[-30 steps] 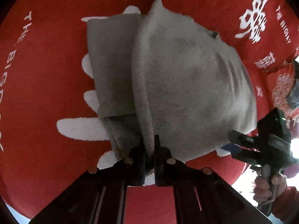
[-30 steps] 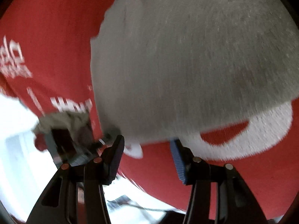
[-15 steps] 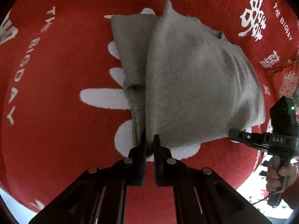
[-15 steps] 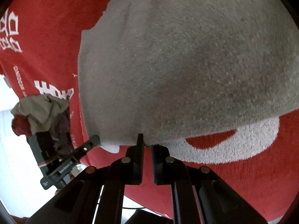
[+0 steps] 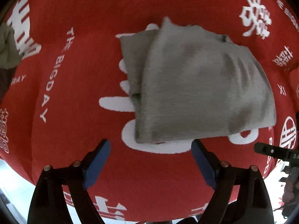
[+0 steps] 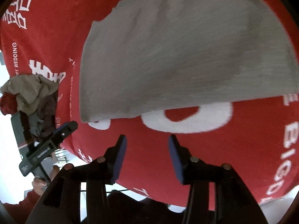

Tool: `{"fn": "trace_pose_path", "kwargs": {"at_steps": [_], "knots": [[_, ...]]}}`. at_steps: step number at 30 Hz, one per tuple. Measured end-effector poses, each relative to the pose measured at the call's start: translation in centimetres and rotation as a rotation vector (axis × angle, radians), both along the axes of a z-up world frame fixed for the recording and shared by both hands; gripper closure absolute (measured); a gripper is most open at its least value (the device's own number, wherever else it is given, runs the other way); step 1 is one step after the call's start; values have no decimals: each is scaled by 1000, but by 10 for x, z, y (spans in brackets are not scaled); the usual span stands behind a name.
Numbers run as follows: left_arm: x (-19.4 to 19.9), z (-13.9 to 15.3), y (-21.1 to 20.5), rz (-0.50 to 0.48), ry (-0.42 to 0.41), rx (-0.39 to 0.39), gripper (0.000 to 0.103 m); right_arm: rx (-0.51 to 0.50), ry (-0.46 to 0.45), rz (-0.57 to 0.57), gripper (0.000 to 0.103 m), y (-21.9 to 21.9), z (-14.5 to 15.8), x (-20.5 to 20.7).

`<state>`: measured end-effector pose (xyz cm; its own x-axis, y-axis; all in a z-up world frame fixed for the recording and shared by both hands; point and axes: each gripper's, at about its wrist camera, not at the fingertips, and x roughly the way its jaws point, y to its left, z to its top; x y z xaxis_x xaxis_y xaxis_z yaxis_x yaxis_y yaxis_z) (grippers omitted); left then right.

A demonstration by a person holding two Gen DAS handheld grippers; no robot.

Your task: Fold small clothes

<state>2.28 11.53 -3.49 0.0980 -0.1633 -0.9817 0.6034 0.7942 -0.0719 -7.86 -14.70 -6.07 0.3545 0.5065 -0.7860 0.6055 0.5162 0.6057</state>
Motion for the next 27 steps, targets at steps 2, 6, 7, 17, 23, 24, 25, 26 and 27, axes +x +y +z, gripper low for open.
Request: {"fn": "trace_pose_path", "kwargs": {"at_steps": [2,6,7,17,23,24,25,26,27], "knots": [[-7,13,-5,-23,-6,-14,14,-8,3,-13,52,-3,10,-4],[-22,39,-19,-69,-14,-46,14,-46,3,-18,51,-4,34,-8],[-25,45,-22,-72,-19,-47,14,-63,7,-16,49,-3,40,-9],[-45,89,-21,-100,-68,-6,14,-178,63,-6,37,7,88,-18],[-49,110,-10,-139,-62,-16,14,-273,77,27,27,22,119,-17],[-48,114,-7,-133,-49,-25,14,-301,74,29,23,25,126,-16],[-48,117,-5,-125,-39,-35,14,-317,70,29,21,27,131,-16],[-47,120,-2,-118,-32,-45,14,-341,61,28,20,29,137,-16],[-46,124,0,-115,-25,-53,14,-357,55,26,19,32,142,-16]]}}
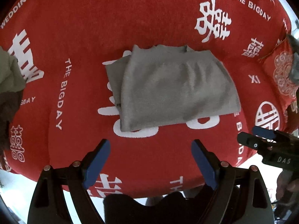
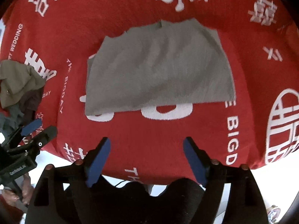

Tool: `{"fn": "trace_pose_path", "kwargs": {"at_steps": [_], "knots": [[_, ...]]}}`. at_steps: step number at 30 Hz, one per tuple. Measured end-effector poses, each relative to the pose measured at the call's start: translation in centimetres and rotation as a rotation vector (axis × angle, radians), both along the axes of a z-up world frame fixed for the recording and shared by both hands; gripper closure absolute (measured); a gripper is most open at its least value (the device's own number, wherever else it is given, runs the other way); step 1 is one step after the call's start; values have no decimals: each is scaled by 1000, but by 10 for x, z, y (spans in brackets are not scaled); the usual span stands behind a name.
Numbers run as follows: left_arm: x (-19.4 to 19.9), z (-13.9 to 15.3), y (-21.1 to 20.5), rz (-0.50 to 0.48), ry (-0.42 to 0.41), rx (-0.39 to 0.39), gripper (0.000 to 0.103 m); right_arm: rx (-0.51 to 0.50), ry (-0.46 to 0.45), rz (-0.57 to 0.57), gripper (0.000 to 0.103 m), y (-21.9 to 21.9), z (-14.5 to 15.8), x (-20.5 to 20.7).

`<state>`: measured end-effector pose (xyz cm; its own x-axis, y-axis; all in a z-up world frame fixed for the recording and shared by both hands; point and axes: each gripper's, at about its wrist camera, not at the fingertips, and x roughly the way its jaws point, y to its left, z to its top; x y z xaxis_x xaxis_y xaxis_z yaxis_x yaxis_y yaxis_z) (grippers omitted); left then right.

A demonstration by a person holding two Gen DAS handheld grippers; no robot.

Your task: Fold small clothes

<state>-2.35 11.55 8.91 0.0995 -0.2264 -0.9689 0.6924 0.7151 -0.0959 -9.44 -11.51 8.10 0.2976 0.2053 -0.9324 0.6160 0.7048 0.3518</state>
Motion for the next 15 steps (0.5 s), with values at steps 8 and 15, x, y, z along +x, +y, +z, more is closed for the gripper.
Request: {"fn": "trace_pose_path", "kwargs": {"at_steps": [8,15], "knots": [[1,8,13,-10,27,-2,14,-21,-10,6,12,22,23,0],[4,13,20,-5,14,10,14,-13,24,38,6,32,31,0]]}}
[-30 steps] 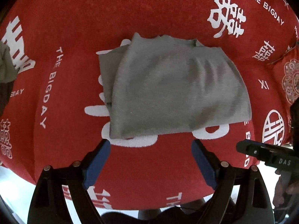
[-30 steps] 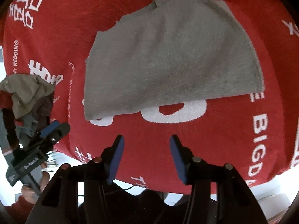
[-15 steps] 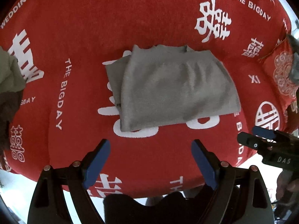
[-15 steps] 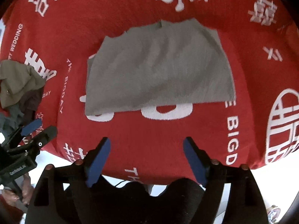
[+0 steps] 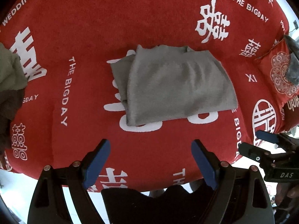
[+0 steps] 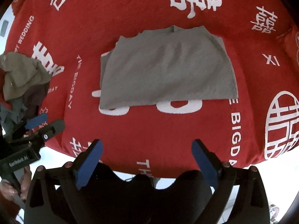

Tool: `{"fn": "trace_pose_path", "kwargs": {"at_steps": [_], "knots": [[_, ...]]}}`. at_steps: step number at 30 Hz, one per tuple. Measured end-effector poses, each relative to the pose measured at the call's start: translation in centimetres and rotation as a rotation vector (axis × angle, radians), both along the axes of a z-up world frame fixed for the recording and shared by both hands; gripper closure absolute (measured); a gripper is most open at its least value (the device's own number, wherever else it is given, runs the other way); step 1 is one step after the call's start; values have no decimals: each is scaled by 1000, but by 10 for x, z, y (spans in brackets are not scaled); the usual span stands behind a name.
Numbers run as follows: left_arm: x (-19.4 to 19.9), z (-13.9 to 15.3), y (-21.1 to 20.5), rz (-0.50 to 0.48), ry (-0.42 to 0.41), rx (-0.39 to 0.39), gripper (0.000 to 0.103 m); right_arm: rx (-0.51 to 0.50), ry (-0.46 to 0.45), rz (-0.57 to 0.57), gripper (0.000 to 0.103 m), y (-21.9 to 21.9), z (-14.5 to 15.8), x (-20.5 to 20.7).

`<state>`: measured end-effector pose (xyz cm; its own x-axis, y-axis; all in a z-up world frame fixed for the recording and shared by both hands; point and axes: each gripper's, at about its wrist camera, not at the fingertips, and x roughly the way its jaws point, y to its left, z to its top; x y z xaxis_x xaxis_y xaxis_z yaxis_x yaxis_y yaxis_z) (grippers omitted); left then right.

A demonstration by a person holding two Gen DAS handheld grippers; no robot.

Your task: Fold small clothes

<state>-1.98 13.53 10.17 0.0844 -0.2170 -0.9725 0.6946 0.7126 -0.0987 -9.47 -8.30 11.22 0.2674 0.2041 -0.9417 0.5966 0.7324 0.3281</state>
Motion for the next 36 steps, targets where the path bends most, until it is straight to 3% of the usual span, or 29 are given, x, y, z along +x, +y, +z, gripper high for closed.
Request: {"fn": "trace_pose_path", "kwargs": {"at_steps": [6,13,21,28,36], "knots": [[1,-4,-19,35,-1,35,14,17,31,-24,6,-24,-2,-7],[-11,-9,-66,59,57,33,14,8,48,-70,6,-81,-3,-27],[-16,-44,-103,63,109,53,14,60,113,-135,6,-115,-31,-54],[-3,-70,-86,143,116,73,14,88,165,-109,6,-119,-55,-58],[31,-105,-29,301,80,64,14,152,82,-6,6,-102,-81,-1]]}}
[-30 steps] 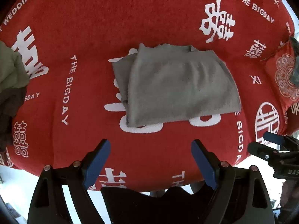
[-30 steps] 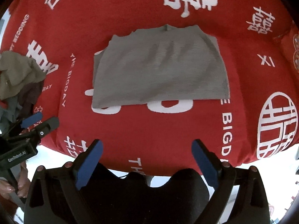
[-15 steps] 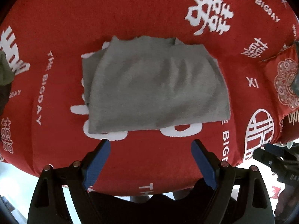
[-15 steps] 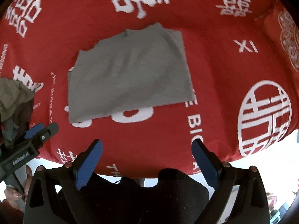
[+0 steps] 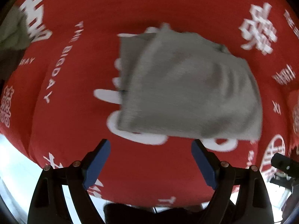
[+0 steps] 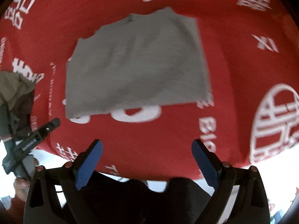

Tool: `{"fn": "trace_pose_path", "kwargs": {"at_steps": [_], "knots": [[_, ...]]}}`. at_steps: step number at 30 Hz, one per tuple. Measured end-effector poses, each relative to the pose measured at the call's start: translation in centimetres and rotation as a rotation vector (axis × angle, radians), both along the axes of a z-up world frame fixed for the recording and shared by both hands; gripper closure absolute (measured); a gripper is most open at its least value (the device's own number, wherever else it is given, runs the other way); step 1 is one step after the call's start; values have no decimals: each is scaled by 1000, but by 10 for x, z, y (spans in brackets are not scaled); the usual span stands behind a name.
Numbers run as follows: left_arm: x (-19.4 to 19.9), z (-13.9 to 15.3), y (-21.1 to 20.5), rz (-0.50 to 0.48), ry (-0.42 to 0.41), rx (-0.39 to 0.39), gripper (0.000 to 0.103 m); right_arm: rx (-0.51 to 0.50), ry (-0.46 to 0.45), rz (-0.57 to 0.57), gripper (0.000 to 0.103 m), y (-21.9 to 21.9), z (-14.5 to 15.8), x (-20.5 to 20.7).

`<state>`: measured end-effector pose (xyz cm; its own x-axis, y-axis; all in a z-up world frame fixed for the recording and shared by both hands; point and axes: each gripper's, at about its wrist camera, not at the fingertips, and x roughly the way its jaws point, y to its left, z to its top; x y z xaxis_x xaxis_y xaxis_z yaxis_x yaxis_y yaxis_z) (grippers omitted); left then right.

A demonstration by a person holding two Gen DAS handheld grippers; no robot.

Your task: Fold small clothes

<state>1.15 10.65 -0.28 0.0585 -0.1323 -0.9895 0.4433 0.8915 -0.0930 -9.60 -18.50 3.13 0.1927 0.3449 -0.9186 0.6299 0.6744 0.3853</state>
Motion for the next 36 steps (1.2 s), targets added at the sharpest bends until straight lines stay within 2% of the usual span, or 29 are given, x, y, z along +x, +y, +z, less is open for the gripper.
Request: {"fn": "trace_pose_path", "kwargs": {"at_steps": [2,5,8,10,14,15,17,18,19,20,21,22,26,29,31,32,33,35,36], "knots": [[10,-10,14,36,-10,-14,14,23,-33,54,6,8,-6,28],[26,-25,29,73,-22,-50,14,59,-105,147,6,25,-17,91],[40,-36,34,78,-45,-99,14,66,-183,190,16,38,-29,156],[48,-45,32,67,-60,-132,14,75,-213,190,28,46,-42,200],[59,-66,25,27,-64,-163,14,109,-231,174,29,62,-72,267],[60,-73,23,18,-49,-171,16,106,-222,180,29,68,-79,280],[60,-84,21,8,-21,-177,30,70,-180,201,29,82,-91,301],[60,-90,21,2,3,-178,43,39,-153,217,29,89,-97,308],[60,-96,21,0,26,-178,57,-2,-132,228,34,93,-100,313],[59,-98,21,-3,29,-180,59,-40,-122,235,41,96,-99,316],[57,-96,22,-14,13,-190,60,-91,-111,247,74,98,-98,320],[56,-95,23,-21,10,-194,66,-101,-111,260,95,99,-98,322],[52,-94,31,-16,14,-192,66,-81,-156,326,95,106,-88,320],[47,-93,40,4,-5,-192,62,-4,-191,362,95,112,-94,324],[44,-91,43,27,-21,-169,34,36,-211,372,93,115,-101,324],[42,-89,44,39,-36,-151,27,26,-218,384,91,117,-101,324],[41,-87,46,51,-51,-138,22,13,-225,390,89,119,-99,324],[40,-85,48,67,-48,-125,22,23,-235,388,80,119,-95,319],[39,-84,49,73,-42,-121,22,38,-242,382,66,118,-92,317]]}}
